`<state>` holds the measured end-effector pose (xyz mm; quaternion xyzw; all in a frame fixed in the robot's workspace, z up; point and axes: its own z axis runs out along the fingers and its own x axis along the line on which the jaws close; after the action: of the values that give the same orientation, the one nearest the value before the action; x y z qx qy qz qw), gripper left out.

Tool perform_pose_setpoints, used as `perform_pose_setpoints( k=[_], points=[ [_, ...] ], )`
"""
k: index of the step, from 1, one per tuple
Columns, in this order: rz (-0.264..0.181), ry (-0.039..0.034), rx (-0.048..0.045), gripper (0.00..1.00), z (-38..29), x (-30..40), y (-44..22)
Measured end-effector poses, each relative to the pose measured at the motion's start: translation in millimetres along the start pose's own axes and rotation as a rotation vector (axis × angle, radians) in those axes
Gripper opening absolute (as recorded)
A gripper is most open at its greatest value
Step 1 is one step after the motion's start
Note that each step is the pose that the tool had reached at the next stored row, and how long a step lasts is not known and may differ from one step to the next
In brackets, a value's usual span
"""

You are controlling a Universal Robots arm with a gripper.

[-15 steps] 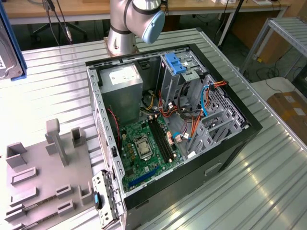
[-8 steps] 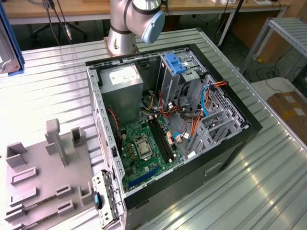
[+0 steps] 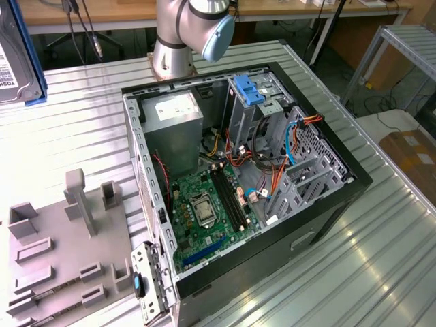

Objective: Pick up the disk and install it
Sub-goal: 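Pick up the disk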

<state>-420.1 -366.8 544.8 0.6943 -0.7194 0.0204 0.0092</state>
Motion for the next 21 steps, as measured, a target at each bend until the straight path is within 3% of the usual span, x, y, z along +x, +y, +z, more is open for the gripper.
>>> perform_pose_setpoints(
  k=[7,21],
  points=[
    [0.0,0.0001,0.0,0.37,0.3,-0.5,-14.5],
    [0.0,-0.0001,0.0001,0.37,1.1,-1.4,-37.0]
  ],
)
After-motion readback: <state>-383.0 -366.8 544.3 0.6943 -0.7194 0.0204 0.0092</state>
